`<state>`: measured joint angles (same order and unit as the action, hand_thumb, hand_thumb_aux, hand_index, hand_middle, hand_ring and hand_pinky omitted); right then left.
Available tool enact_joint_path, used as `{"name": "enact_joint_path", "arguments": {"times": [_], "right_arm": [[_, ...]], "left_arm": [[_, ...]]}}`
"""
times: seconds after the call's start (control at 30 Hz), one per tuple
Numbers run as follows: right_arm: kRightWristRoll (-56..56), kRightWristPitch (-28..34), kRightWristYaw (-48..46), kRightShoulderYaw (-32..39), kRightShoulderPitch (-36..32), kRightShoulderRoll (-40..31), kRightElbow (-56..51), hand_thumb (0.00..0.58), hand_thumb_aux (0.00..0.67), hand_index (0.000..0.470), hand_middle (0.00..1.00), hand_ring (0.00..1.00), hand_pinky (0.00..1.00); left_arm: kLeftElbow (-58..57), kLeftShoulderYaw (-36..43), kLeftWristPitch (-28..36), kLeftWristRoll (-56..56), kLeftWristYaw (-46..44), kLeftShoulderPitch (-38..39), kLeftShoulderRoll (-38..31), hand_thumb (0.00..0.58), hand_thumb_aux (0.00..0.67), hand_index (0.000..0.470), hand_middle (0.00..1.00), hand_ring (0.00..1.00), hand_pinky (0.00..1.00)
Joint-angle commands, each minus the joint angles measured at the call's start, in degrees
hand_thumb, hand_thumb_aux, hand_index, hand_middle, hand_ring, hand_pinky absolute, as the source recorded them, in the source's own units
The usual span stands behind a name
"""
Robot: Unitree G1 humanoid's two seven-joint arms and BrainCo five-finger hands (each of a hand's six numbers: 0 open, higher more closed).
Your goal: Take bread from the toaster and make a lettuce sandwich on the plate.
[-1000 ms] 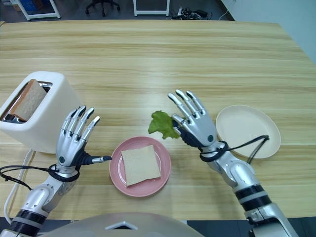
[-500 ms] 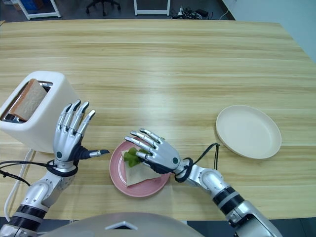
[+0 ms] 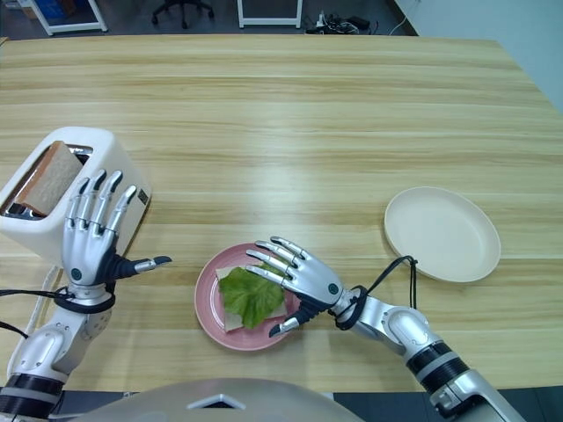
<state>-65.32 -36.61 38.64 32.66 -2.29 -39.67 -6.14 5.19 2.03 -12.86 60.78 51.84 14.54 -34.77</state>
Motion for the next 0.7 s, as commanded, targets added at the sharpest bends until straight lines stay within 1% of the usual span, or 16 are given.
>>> {"name": "enact_joint_path", "arguments": {"times": [0.03,0.1,0.2,0.23,0.3,0.4,0.5,0.63,0.7], "right_arm": [[-0.14,0.44,-1.46,0.00,0.47,0.28,-1.32,0.000,0.000,0.000,0.00,0.00,0.00],[-0.18,0.71,0.33,-0.91,0.86,0.43,-0.40,0.000,0.000,0.000,0.00,0.00,0.00],[-0.16,1.92,7.03,-3.82,0.88,1.61,1.39,0.000,0.000,0.000,0.00,0.00,0.00],[-0.09,2.53,8.63,-4.63,1.02,2.02,1.61,0.000,0.000,0.000,0.00,0.00,0.00],[-0.45,3.51,10.03,-5.31,0.96,2.31,0.88,0.000,0.000,0.000,0.00,0.00,0.00],[-0.91,4.37,10.23,-5.24,0.66,2.56,-0.45,0.000,0.000,0.000,0.00,0.00,0.00],[-1.08,4.50,9.90,-4.77,0.34,2.91,-1.06,0.000,0.000,0.000,0.00,0.00,0.00],[-1.31,4.63,9.76,-4.38,-0.45,3.67,-2.01,0.000,0.000,0.000,0.00,0.00,0.00],[-1.38,4.71,9.90,-4.28,-0.72,3.89,-2.53,0.000,0.000,0.000,0.00,0.00,0.00]], "left_arm": [[3.94,-3.63,1.42,-1.48,-2.44,2.91,-0.49,0.000,0.000,0.000,0.00,0.00,0.00],[4.24,-6.41,2.80,-2.05,-3.13,3.09,-0.87,0.000,0.000,0.000,0.00,0.00,0.00],[2.27,-16.61,7.71,-6.74,-5.94,3.44,-1.83,0.000,0.000,0.000,0.00,0.00,0.00],[1.57,-19.61,8.35,-8.71,-7.21,3.26,-2.64,0.000,0.000,0.000,0.00,0.00,0.00],[0.47,-22.77,8.30,-11.50,-10.57,2.82,-4.60,0.000,0.000,0.000,0.00,0.00,0.00],[-3.96,-24.66,5.95,-20.03,-19.35,0.80,-7.51,0.000,0.000,0.000,0.00,0.00,0.00],[-6.58,-24.74,4.40,-27.27,-28.35,-2.31,-9.74,0.000,0.000,0.000,0.00,0.00,0.00],[-9.39,-23.13,1.24,-33.51,-37.92,-4.44,-11.52,0.000,0.000,0.000,0.00,0.00,0.00],[-11.04,-21.92,-0.03,-34.48,-41.15,-4.74,-12.11,0.000,0.000,0.000,0.00,0.00,0.00]]}}
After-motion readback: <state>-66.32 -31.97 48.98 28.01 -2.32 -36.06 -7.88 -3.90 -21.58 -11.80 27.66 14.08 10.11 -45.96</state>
